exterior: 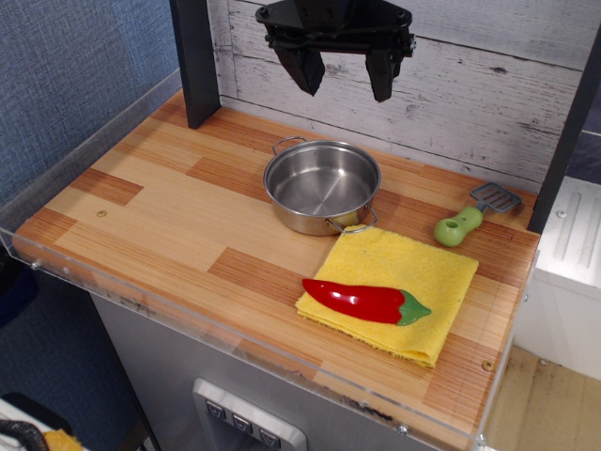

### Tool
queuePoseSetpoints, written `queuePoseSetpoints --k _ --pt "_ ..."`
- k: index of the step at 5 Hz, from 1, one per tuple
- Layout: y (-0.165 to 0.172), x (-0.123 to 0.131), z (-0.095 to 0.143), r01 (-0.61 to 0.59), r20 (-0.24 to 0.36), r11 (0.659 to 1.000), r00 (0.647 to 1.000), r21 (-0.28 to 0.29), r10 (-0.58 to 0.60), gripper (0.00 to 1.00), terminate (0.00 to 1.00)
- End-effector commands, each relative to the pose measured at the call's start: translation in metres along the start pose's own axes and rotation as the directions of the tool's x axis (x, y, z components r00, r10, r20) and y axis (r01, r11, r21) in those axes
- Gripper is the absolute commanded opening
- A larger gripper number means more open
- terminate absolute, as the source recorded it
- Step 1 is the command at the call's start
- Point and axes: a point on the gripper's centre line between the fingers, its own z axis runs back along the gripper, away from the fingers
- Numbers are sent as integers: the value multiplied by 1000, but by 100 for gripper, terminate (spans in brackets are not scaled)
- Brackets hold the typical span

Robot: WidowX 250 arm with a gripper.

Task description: Move the silver pot to the top left corner of the yellow cloth.

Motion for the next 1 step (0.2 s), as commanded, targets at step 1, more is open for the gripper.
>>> queuePoseSetpoints --k 1 --pt "-5 -5 22 1 51 1000 999 -1 -1 100 100"
